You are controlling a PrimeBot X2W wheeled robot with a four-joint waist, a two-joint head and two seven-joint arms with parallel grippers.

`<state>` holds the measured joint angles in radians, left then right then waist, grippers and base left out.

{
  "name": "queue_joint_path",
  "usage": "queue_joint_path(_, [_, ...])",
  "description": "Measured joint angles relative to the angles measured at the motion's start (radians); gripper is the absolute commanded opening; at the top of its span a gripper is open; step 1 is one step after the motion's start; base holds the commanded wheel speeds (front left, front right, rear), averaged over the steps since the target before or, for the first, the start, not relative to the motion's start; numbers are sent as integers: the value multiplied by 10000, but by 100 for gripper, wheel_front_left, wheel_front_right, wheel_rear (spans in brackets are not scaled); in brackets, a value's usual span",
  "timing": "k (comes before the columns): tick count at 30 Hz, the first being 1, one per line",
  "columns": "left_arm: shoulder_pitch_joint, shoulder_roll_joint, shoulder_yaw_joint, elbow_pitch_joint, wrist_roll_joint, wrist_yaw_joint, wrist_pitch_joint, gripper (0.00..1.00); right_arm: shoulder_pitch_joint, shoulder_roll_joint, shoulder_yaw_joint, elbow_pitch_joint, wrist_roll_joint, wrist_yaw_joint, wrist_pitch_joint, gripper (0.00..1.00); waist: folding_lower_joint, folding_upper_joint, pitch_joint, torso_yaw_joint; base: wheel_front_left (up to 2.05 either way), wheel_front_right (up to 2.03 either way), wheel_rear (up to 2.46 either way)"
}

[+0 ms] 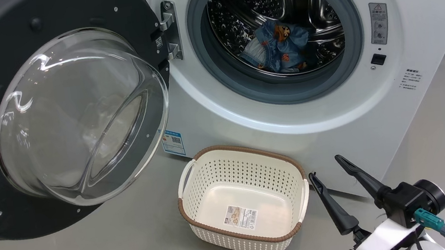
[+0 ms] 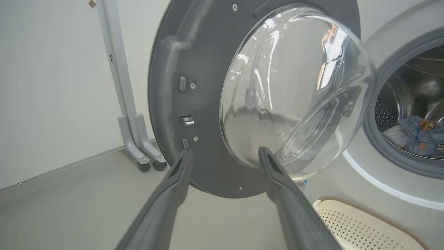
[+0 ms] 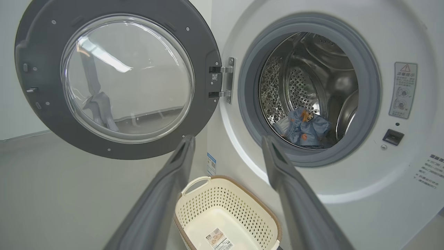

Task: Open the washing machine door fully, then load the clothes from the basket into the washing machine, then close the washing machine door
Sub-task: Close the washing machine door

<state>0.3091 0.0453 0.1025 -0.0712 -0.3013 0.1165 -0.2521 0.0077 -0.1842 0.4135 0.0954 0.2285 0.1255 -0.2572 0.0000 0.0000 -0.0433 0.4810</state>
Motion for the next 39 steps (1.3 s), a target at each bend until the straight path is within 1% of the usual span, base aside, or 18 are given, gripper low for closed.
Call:
queue_joint_path(7, [33, 0, 278, -86, -142, 31, 0, 100, -48, 0, 148, 98, 33, 0, 0, 100, 0, 0, -24, 91, 0, 0, 0])
queue_joint_path(11, [96, -2, 332, -88, -328, 31, 0, 100, -93, -8, 153, 142, 92, 0, 0, 100, 0, 0, -20, 100, 0, 0, 0])
queue_joint_path(13, [118, -4, 424, -88, -596, 31, 0, 100, -143, -15, 159, 165, 102, 0, 0, 100, 0, 0, -14, 106, 0, 0, 0])
queue_joint_path(14, [150, -6, 531, -82, -897, 31, 0, 88, -177, -17, 167, 176, 104, 0, 0, 100, 0, 0, -13, 109, 0, 0, 0])
queue_joint_path(15, [152, -4, 627, -59, -1335, 33, 0, 55, -203, -19, 173, 180, 104, 0, 0, 100, 0, 0, -13, 112, 0, 0, 0])
queue_joint_path(16, [152, -6, 732, -19, -1816, 33, 0, 19, -206, -17, 180, 182, 105, 0, 0, 100, 0, 0, -13, 115, 0, 0, 0])
queue_joint_path(17, [154, -19, 922, 27, -2006, 46, 0, 0, -206, -17, 190, 194, 105, 0, 0, 100, 0, 0, -14, 117, 0, 0, 0])
queue_joint_path(18, [160, -17, 1145, 71, -2073, 73, 0, 0, -206, -15, 201, 203, 111, 0, 0, 100, 0, 0, -15, 118, 0, 0, 0])
queue_joint_path(20, [138, -19, 1722, 221, -2836, 73, 0, 0, -206, -13, 238, 230, 151, 0, 0, 100, 0, 0, -22, 120, 0, 0, 0])
queue_joint_path(21, [78, -21, 2370, 405, -3862, 77, 0, 0, -206, -2, 234, 244, 186, 0, 0, 100, 0, 0, -34, 120, 0, 0, 0])
queue_joint_path(23, [-151, -35, 3047, 602, -4811, 86, -2, 0, -206, 17, 234, 253, 192, 0, 0, 100, 0, 0, -48, 114, 0, 0, 0])
queue_joint_path(26, [-881, -75, 4023, 644, -5682, 88, -12, 0, -205, 59, 255, 290, 205, 0, 0, 100, 0, 0, -70, 96, 0, 0, 0])
queue_joint_path(29, [-1888, -54, 4765, 736, -6452, 88, -27, 0, -202, 113, 276, 324, 224, 0, 0, 100, 0, 0, -97, 64, 0, 0, 0])
queue_joint_path(31, [-2460, 171, 5189, 999, -7104, 88, 267, 0, -198, 144, 309, 370, 234, 0, 0, 100, 0, 0, -133, 29, 0, 0, 0])
queue_joint_path(35, [-3588, 688, 6142, 1588, -8937, 88, 1081, 0, -152, 230, 142, 399, 240, 0, 0, 100, 0, 0, -244, -83, 0, 0, 0])
queue_joint_path(39, [-4390, 1390, 6882, 2558, -9856, 119, 1781, 0, 118, 207, 42, 424, 251, 0, 0, 100, 0, 0, -324, -196, 0, 0, 0])
